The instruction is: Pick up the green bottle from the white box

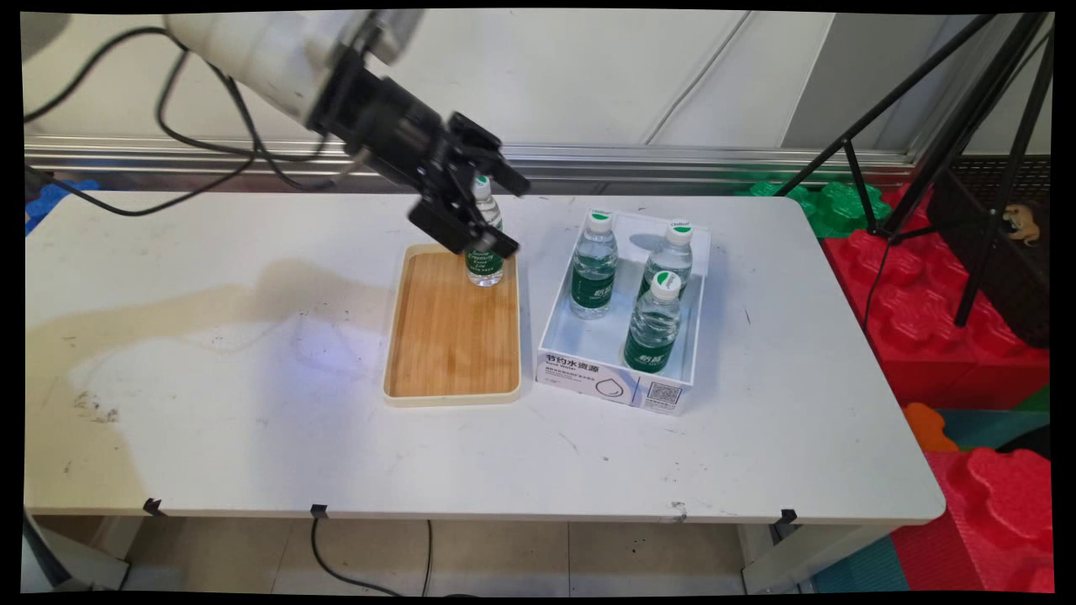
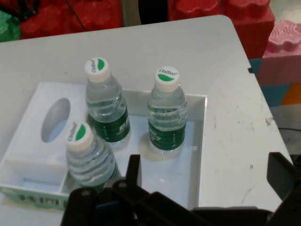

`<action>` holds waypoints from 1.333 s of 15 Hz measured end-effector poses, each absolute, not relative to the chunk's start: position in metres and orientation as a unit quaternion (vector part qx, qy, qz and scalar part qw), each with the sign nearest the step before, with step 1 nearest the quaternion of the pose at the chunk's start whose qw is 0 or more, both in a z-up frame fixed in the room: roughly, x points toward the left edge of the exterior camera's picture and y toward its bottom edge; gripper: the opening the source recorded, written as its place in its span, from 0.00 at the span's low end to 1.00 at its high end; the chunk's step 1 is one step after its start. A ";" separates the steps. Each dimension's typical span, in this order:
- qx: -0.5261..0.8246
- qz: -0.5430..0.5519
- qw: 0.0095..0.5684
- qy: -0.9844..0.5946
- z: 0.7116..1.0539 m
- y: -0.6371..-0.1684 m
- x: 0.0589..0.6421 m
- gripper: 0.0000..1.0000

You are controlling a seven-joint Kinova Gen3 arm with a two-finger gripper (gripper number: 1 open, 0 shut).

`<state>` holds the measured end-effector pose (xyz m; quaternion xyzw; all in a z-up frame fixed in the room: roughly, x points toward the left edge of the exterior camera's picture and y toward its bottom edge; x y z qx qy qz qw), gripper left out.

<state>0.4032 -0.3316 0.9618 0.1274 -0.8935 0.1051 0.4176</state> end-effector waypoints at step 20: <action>0.131 0.076 0.364 -0.919 0.843 -0.403 0.256 1.00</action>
